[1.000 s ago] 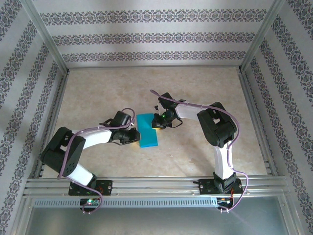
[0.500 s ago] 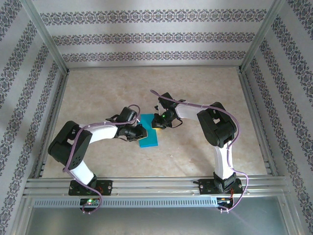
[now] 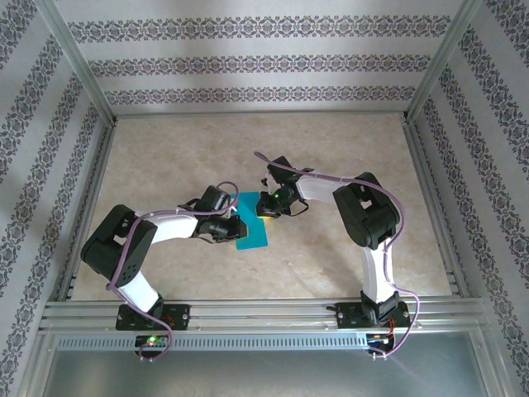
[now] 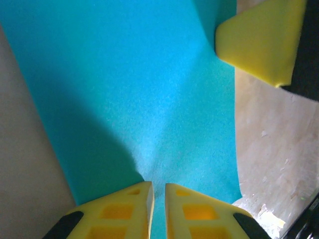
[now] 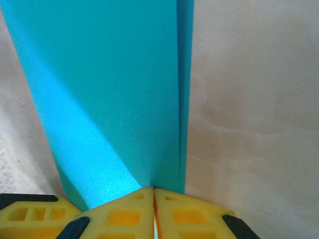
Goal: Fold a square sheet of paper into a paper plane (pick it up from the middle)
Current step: First fold the square sheet of paper in half at the center of the table.
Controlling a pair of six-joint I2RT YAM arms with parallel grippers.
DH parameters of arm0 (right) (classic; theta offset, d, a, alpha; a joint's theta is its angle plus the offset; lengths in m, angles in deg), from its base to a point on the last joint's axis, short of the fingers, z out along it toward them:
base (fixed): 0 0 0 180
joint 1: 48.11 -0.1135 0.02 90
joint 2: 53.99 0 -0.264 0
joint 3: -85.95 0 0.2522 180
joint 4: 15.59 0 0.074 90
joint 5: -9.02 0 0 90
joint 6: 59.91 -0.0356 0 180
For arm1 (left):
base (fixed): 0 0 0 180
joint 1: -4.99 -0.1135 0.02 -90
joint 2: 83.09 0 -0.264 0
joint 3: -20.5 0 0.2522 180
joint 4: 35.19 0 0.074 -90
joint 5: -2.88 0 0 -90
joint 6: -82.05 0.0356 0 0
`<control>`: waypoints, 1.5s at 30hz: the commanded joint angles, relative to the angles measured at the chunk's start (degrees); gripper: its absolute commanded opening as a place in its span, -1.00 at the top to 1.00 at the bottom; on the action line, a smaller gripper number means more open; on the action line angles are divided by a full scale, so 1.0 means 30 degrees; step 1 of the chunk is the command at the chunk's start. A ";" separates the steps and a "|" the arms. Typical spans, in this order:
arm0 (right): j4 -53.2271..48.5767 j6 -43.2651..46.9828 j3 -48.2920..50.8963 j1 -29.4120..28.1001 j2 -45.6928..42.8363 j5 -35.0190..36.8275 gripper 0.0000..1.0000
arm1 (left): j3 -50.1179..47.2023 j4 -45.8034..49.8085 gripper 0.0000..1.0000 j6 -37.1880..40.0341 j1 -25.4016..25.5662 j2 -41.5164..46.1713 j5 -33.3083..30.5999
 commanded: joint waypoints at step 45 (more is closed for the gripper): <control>-0.2632 0.1414 0.0745 0.0870 0.2111 0.4142 0.74 | 0.5301 0.3478 0.72 0.0449 -0.1289 -0.1417 -0.2235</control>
